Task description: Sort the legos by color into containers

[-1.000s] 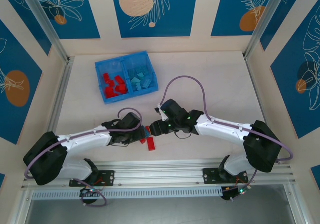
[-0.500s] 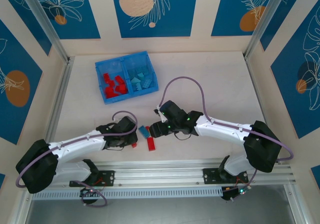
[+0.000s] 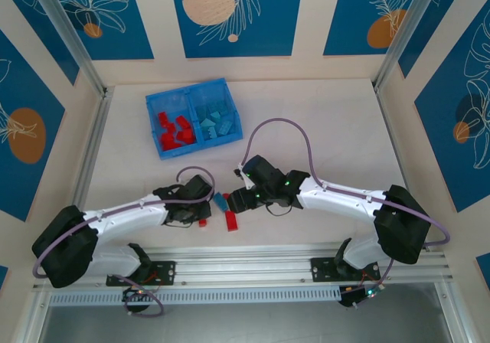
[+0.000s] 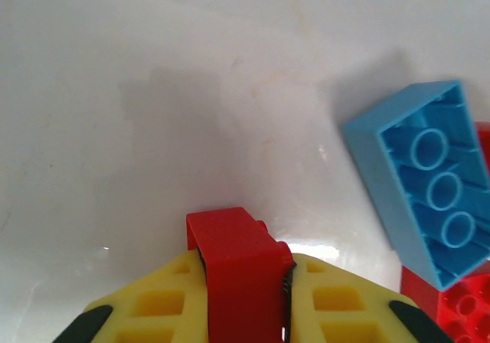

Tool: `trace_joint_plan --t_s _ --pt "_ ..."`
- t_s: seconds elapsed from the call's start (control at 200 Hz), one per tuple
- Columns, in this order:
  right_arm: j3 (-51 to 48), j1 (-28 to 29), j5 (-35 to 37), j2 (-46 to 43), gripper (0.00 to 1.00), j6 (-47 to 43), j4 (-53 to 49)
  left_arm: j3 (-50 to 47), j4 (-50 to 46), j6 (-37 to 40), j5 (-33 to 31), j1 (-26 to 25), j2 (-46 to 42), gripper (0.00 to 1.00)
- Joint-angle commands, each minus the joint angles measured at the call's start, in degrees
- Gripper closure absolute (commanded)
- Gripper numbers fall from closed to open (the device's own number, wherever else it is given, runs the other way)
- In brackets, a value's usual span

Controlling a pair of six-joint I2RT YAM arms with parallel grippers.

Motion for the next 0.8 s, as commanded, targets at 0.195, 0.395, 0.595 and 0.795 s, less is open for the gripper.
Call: trace_joint_plan --t_s 0.195,0.395,0.595,0.795 --pt "1.25 0.74 -0.37 -1.3 0.35 0.68 0.9 4.05 -6.32 3.28 -6.92 0.24 -4.66 0.86" --pt "1.38 0.74 0.49 -2.54 0.35 0.72 0.26 14.38 -9.83 13.09 -13.15 6.57 -4.6 0.9" --pt "1.31 0.74 1.31 -3.59 0.35 0.76 0.17 28.39 -3.46 26.85 -14.7 21.64 2.98 0.91" --pt "1.27 0.89 1.55 -4.1 0.35 0.55 0.17 49.67 -2.7 31.33 -10.01 31.22 22.87 0.91"
